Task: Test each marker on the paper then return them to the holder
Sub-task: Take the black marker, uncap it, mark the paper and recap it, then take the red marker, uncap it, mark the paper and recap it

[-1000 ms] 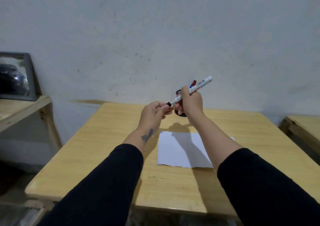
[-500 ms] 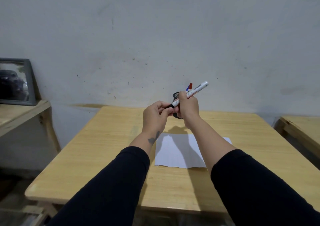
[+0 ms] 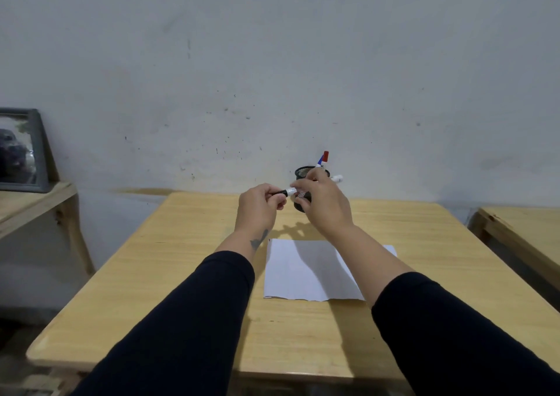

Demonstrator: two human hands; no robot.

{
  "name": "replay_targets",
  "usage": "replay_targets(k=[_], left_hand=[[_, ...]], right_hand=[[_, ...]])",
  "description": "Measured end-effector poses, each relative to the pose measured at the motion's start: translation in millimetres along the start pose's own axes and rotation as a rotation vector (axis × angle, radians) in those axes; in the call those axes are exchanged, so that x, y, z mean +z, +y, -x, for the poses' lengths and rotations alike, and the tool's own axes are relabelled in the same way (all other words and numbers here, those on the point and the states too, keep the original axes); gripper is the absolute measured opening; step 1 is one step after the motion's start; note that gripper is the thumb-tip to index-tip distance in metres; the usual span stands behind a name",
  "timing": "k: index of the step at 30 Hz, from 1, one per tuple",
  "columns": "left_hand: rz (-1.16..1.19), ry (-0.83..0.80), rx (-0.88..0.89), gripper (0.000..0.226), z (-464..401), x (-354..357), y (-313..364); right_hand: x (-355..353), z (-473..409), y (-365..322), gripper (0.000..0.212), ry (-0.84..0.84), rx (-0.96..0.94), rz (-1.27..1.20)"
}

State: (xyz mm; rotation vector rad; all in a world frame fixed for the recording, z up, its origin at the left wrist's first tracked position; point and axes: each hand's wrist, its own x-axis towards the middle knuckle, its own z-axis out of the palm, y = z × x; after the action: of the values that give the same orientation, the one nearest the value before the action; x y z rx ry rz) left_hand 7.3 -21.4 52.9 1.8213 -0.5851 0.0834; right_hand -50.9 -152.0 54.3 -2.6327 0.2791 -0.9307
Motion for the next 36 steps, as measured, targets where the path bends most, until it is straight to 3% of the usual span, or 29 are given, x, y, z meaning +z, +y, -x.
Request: replay_targets(k=[2,6,10,14,19,23,28,31,36], left_hand=[[-0.007,-0.033,-0.013,0.015,2,2,-3],[-0.212,-0.163,-0.107,0.058,7,-3,-28],[-0.587,-0.294,-0.111,0.067,25,-10,-72],[-0.766,-0.346,-0.065,0.073,30,-6,-98],[-0.755,-0.299,-0.041,0.073,29,-6,-99],[-0.753,-0.278,-0.043,0.074,27,-5,-100],[-0.757,-0.276,-0.039,0.075,27,-5,-100],[-0.753,-0.274,-0.032,0.075,27,-5,-98],[-0.76,-0.279,-0.035,0.074,28,-5,-98]], right_hand=[[4,-1,5,0.02,0.001,0.01,-0.004],[-3,-25,18,0.021,0.067,0.111,-0.13],[-19,-71,28,0.018,0.22,0.242,-0.387],[-13,-106,37,0.025,0.212,0.338,-0.483],[28,-123,47,0.021,0.092,0.51,-0.518],[45,-122,52,0.026,-0.091,0.541,-0.138],[54,-123,56,0.03,-0.157,0.611,0.005],[49,-124,54,0.03,-0.108,0.618,-0.05],[39,-123,66,0.028,0.179,0.669,-0.145]])
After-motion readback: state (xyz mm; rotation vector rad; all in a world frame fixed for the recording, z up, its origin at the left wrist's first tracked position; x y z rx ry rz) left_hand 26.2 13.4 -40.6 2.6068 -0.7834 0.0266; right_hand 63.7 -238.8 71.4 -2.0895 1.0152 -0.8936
